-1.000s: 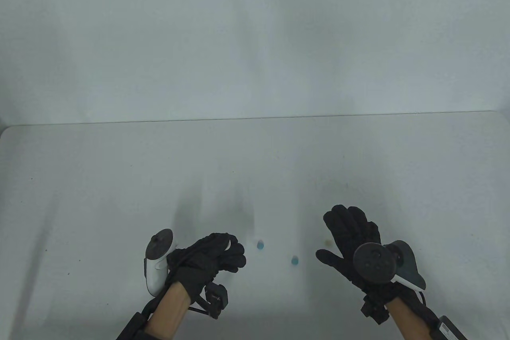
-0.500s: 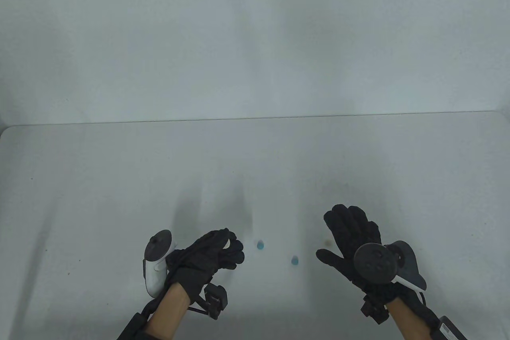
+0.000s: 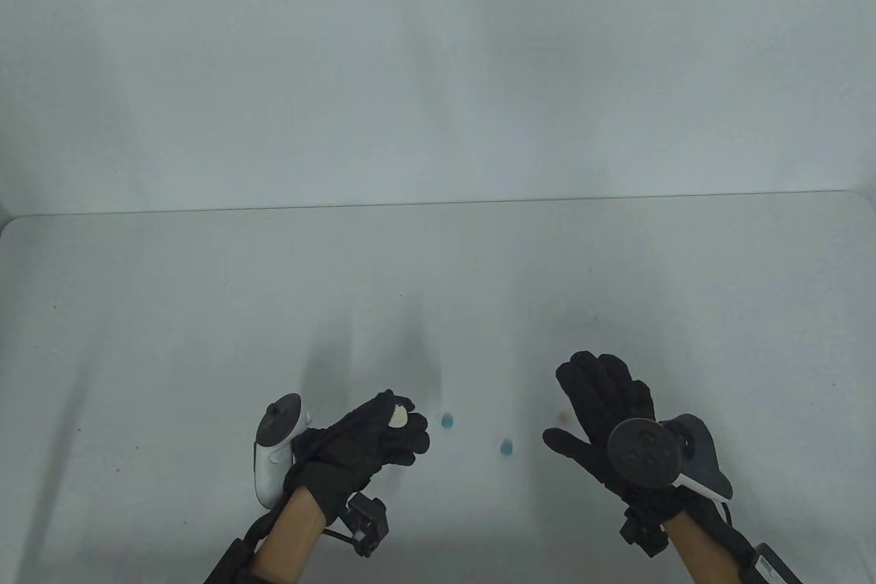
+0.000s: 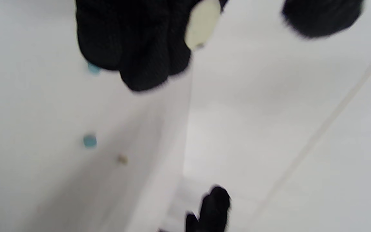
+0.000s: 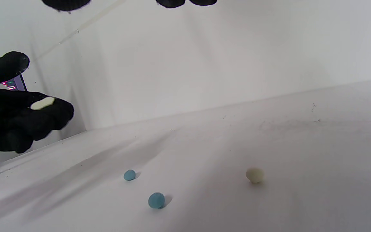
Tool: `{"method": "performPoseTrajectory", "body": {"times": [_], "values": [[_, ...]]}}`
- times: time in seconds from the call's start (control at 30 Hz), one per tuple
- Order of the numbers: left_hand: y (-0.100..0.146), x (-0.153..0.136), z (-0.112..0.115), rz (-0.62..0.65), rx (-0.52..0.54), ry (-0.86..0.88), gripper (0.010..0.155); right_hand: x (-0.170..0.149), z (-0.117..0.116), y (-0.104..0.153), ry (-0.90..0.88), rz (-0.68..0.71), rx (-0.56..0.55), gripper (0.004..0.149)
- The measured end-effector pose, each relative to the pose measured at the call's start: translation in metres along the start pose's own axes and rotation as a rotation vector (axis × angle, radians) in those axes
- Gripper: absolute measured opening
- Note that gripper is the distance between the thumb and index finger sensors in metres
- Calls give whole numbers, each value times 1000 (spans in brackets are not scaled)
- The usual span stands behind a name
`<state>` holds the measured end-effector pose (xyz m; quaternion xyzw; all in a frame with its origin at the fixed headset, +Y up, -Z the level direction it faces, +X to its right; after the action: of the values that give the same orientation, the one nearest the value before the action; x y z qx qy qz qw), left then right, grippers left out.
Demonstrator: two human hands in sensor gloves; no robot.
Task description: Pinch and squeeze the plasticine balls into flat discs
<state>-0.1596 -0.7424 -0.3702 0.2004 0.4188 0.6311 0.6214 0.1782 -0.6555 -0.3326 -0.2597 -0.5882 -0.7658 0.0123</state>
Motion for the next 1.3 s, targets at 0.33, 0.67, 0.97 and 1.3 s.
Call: {"method": "performPoseTrajectory", "body": {"times": [0.33,0.67,0.97,1.3], "values": [[2,1,-8,-27,105,-30,59,0,0,0,1,-1,2,81],[9,10,-22,-35,207,-197,48,0,1,0,-6,4,-9,81],[10,10,-27,-120,268,-343,47,1,3,1,-9,9,-18,81],[13,8,-36,-219,323,-528,47,1,3,1,-14,12,-23,81]]}}
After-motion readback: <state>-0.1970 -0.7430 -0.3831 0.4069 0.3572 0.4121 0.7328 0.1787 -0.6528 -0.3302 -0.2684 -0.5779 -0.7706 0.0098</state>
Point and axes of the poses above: the tracker on the back of each hand, its own x axis roughly to the thumb side, its own y axis roughly from the fingertips to the wrist, z = x × y, the point moved 4 cm from there along -y, roughly from the wrist to the fingertips, and after that the axes turned 8 degrees about -x, right-handed, at the moved point
